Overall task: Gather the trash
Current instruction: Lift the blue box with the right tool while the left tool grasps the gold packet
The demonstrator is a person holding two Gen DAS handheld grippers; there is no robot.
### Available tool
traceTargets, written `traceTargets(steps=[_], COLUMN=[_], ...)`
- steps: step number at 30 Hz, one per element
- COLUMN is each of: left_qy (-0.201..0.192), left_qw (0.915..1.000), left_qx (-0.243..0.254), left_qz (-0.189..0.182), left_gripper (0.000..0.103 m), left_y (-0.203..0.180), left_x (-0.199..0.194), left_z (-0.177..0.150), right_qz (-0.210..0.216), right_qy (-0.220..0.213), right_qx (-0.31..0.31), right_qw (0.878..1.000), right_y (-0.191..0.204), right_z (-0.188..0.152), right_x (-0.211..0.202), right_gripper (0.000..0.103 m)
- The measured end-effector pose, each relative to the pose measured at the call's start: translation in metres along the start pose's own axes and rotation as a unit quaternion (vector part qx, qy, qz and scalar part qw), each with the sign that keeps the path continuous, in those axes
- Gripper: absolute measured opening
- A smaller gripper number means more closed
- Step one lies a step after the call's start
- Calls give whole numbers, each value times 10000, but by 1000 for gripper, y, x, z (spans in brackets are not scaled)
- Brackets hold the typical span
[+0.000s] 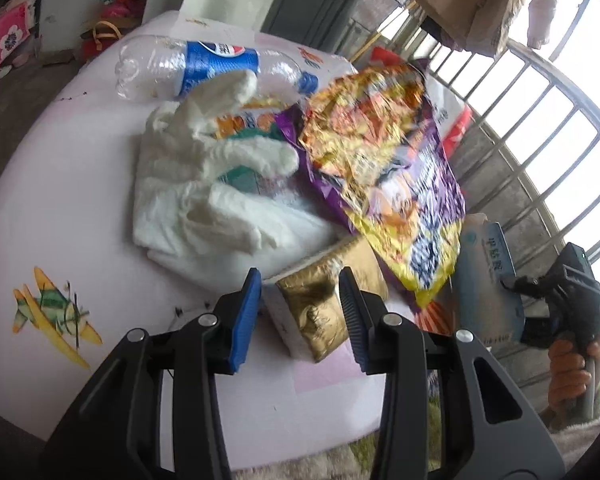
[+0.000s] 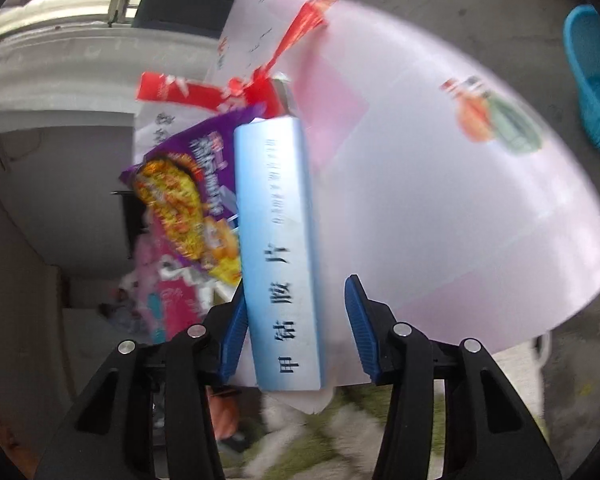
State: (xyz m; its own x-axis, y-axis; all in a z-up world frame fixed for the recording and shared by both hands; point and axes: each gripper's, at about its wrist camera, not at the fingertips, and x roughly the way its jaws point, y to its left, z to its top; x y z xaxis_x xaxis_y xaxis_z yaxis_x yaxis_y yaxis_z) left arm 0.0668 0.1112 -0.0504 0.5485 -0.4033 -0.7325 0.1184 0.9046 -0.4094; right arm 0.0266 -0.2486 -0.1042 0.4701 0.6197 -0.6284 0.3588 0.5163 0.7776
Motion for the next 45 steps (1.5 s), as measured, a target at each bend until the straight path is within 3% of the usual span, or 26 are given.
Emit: traceTargets(steps=[5, 8, 10, 12, 13, 17, 23, 27, 30, 31, 36, 41, 45], left_qy=[-94, -200, -205, -176, -174, 86, 587, 630, 540, 554, 621, 558, 620], left_qw=[9999, 9993, 9986, 9980, 9981, 9982, 9966, 9945, 9861, 9833, 9818, 9790, 9787], left_qx=[115, 300, 489, 600, 598, 583, 349, 818, 1401, 1523, 1637, 1749, 1745], left_qz=[-20, -53, 7, 27, 16, 75, -467, -169, 706, 824, 730, 887, 882], left_gripper=[38, 41, 47, 65, 68, 69, 70, 75, 77, 77, 77, 76, 63], left_y=[-9, -19, -26, -30, -29, -29, -29, -41, -55, -58, -63, -66, -66], left_x=[-8, -11, -7, -1, 1, 19, 20, 20, 30, 34, 45, 47, 55], left_z=[1, 7, 11, 13, 11, 12, 3, -8, -15, -16, -15, -13, -8], right_qz=[-624, -987, -1332, -1691, -1755, -1986, -2425, -2812, -3024, -3073, -3187, -3212, -3292], right_qy=[-276, -514, -707, -856, -855, -751, -731, -740, -750, -760, -851, -948, -930], right_qx=[-190, -540, -820, -1127, -1247, -1741, -2193, -2451, -2577, -2620, -2713, -2702, -2745], right_qw=[9975, 9923, 9852, 9754, 9728, 9616, 9422, 9249, 9146, 9117, 9042, 9027, 8987], right_y=[-5, 6, 18, 29, 35, 48, 66, 74, 81, 82, 79, 69, 67], right_z=[2, 0, -6, -11, -10, -22, -32, -33, -33, -34, -34, -33, -28], right_x=[-15, -20, -19, -17, -12, 4, 28, 44, 55, 56, 56, 49, 51], right_gripper=[48, 60, 72, 77, 79, 82, 91, 93, 94, 94, 94, 93, 93])
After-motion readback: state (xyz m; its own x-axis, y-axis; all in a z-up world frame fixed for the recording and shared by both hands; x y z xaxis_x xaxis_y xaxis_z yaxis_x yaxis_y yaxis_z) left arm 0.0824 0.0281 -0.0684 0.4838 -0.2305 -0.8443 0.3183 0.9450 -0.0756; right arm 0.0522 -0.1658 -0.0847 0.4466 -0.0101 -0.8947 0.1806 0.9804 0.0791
